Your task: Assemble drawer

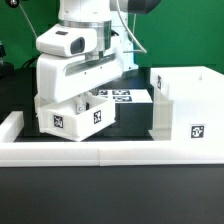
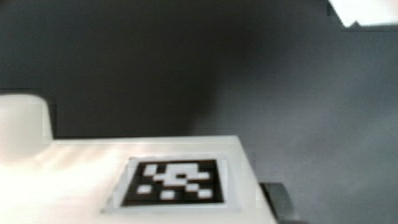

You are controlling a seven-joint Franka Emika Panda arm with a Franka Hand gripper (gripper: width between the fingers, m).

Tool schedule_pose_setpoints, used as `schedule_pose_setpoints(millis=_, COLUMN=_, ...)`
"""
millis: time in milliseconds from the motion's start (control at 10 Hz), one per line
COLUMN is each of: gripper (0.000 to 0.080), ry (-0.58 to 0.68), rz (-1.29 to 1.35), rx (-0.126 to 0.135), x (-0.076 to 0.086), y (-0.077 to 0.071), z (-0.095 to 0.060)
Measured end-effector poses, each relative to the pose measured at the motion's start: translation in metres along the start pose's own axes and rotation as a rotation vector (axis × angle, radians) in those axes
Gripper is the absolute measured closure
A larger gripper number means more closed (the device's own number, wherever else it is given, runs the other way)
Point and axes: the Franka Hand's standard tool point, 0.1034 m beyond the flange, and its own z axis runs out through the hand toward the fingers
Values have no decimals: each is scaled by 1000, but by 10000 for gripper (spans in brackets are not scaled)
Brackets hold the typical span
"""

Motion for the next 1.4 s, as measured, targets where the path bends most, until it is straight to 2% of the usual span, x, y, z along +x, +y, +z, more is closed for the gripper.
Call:
schedule_pose_setpoints(millis=300, gripper=757, ry=-17, rz=-288, rx=2, x=-6, y=1, z=3)
schedule_pose_setpoints(millis=500, gripper=757, ry=-32, rz=-475, rx=-6, x=-4, y=3, z=3)
schedule_pose_setpoints(millis=800, gripper=757, ry=-51, rz=-672, rx=-5, x=-9, y=5, z=3)
schedule_pose_setpoints(millis=1200, gripper=757, ry=-57, rz=-693, rx=3, x=-10, y=7, z=2)
schedule_pose_setpoints(millis=1400, gripper=757, ry=-54, rz=-674, rx=8, x=1, y=9, z=0)
